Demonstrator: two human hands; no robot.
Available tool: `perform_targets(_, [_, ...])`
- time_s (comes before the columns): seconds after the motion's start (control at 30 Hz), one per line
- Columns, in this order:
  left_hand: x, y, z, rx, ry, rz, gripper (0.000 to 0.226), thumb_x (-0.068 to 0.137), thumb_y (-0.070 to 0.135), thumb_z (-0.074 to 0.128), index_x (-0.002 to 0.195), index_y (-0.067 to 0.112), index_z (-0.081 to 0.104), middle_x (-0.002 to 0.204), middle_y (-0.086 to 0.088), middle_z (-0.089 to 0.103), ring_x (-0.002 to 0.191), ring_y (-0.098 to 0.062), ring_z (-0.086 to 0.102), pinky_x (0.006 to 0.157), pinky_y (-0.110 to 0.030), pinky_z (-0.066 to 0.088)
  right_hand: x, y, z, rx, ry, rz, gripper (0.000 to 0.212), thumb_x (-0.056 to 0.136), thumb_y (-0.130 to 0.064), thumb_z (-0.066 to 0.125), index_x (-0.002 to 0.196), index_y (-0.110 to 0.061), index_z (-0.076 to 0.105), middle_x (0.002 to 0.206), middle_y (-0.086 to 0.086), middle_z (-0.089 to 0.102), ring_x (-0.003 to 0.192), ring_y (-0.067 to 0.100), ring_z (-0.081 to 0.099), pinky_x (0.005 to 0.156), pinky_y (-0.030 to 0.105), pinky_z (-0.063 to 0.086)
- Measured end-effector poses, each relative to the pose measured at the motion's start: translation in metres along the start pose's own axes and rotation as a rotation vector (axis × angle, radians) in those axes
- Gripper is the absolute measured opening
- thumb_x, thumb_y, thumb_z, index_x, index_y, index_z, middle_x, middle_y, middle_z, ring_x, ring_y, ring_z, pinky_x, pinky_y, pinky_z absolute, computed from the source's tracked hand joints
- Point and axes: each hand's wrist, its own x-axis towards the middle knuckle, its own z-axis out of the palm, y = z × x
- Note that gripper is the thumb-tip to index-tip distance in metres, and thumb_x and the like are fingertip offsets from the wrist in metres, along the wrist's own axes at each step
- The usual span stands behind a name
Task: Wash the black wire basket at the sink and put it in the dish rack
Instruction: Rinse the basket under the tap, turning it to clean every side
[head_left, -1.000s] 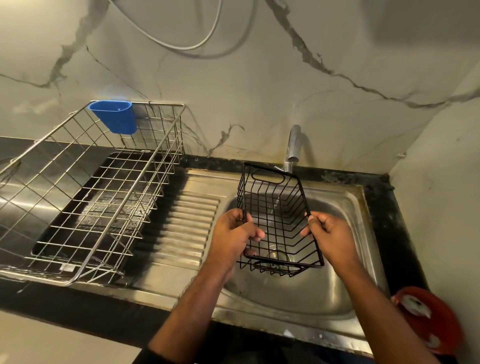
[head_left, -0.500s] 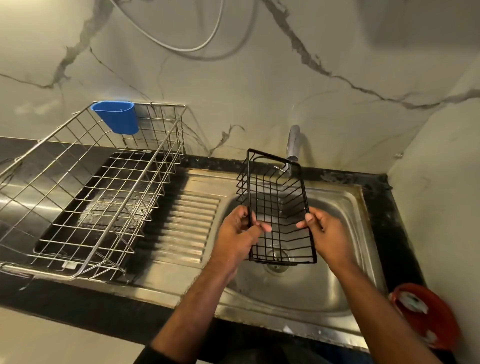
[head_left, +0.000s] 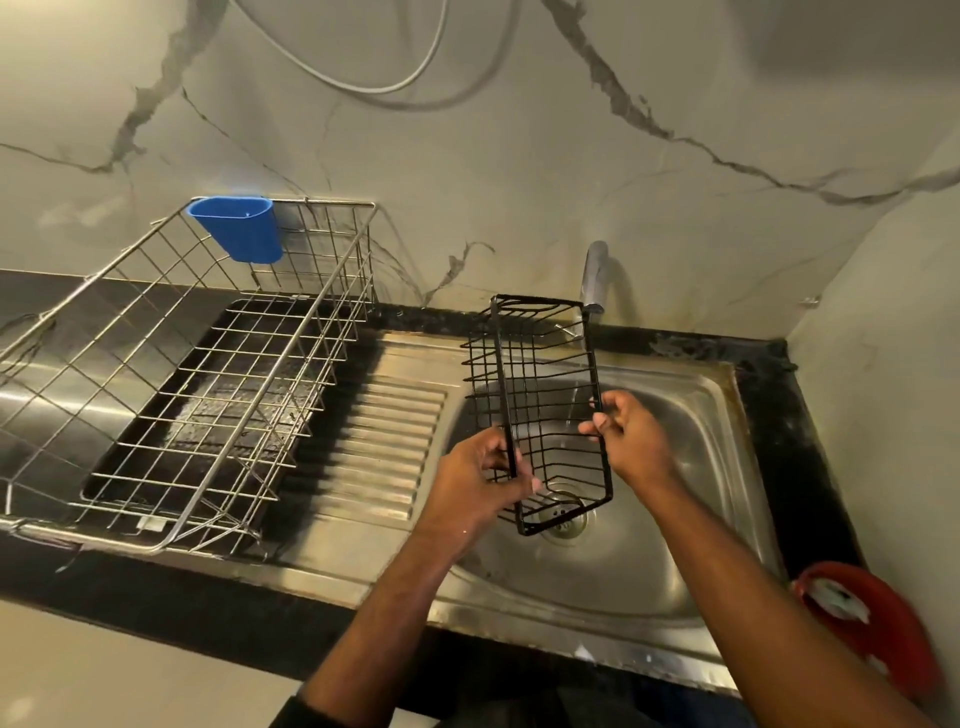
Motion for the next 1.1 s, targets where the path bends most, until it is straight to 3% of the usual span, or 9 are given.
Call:
perform_targets(0.1, [0.004,-0.01,-0.004,0.072,0.112,-0.038,0.028,0.07,0.013,0.088,0.084,0.021,0.066,0.09,0.005,0.075,0.092,-0.009,0.07,0.089,-0.042,0.058,0.004,-0.007,0.002,-0.027,0.018,-0.039,0.029,0.102,-0.017,0.051,0.131,-0.015,0.053,0.101,-0.003,0.074,0.089,0.007,0.066,0.061,0.011,0.037])
perform_targets(0.17, [0.006,-0.013,-0.008,0.137,0.173,-0.071,0.03,0.07,0.012,0.087,0.086,0.026,0.065,0.097,0.007,0.072,0.096,-0.011,0.068,0.086,-0.037,0.058,0.005,-0.01,0.006,-0.027,0.018,-0.063,0.029,0.102,-0.015,0.051,0.131,-0.014,0.053,0.103,-0.001,0.075,0.09,0.006,0.064,0.061,0.008,0.035])
perform_targets(0.33, [0.01,-0.017,-0.01,0.209,0.236,-0.092,0.034,0.069,0.008,0.089,0.091,0.026,0.07,0.12,-0.001,0.044,0.109,-0.014,0.049,0.089,-0.015,0.043,0.01,-0.008,0.018,-0.011,0.014,-0.069,0.028,0.103,-0.014,0.049,0.131,-0.018,0.05,0.107,-0.001,0.074,0.093,0.008,0.063,0.069,0.02,0.043])
perform_targets(0.43, [0.015,-0.02,-0.006,0.231,0.24,-0.053,0.037,0.065,0.011,0.091,0.085,0.032,0.07,0.126,0.0,0.042,0.12,-0.019,0.049,0.1,-0.024,0.048,0.016,-0.002,0.022,0.024,0.017,-0.046,0.026,0.103,-0.01,0.046,0.126,-0.02,0.05,0.103,-0.001,0.072,0.098,0.01,0.066,0.065,0.013,0.042])
perform_targets(0.6, [0.027,-0.023,0.004,0.177,0.237,-0.028,0.039,0.062,0.015,0.095,0.079,0.036,0.068,0.146,-0.004,0.037,0.137,-0.016,0.036,0.115,-0.032,0.039,0.03,0.0,0.02,0.049,0.021,-0.039,0.023,0.103,-0.008,0.044,0.121,-0.021,0.052,0.102,0.0,0.071,0.098,0.011,0.067,0.063,0.011,0.041])
perform_targets(0.77, [0.04,-0.027,0.012,0.04,0.256,-0.017,0.037,0.063,0.02,0.095,0.078,0.044,0.07,0.148,0.009,0.034,0.14,-0.02,0.041,0.104,-0.044,0.052,0.048,-0.003,0.016,0.106,0.026,-0.056,0.025,0.102,-0.009,0.048,0.125,-0.018,0.053,0.105,0.0,0.071,0.099,0.01,0.066,0.067,0.012,0.042])
perform_targets(0.9, [0.05,-0.028,0.012,-0.059,0.24,0.04,0.061,0.068,0.016,0.092,0.087,0.066,0.063,0.151,0.004,0.037,0.137,-0.022,0.047,0.104,-0.046,0.052,0.06,-0.006,0.012,0.153,0.008,-0.069,0.022,0.101,-0.006,0.05,0.12,-0.015,0.055,0.102,-0.01,0.064,0.095,-0.004,0.063,0.072,0.011,0.049])
perform_targets(1.0, [0.057,-0.034,0.013,-0.055,0.23,0.096,0.051,0.07,0.017,0.091,0.09,0.057,0.067,0.151,0.012,0.032,0.137,-0.019,0.046,0.103,-0.043,0.053,0.07,-0.008,0.012,0.165,0.032,-0.071,0.021,0.1,-0.006,0.051,0.118,-0.017,0.055,0.1,-0.012,0.061,0.085,-0.015,0.057,0.066,0.004,0.046])
perform_targets(1.1, [0.065,-0.044,0.015,-0.012,0.248,0.166,0.036,0.068,0.022,0.092,0.09,0.041,0.071,0.15,0.019,0.027,0.135,-0.017,0.049,0.1,-0.045,0.055,0.076,-0.011,0.013,0.119,0.079,-0.083,0.025,0.099,-0.012,0.055,0.123,-0.02,0.056,0.108,-0.008,0.066,0.094,-0.003,0.06,0.074,0.017,0.048])
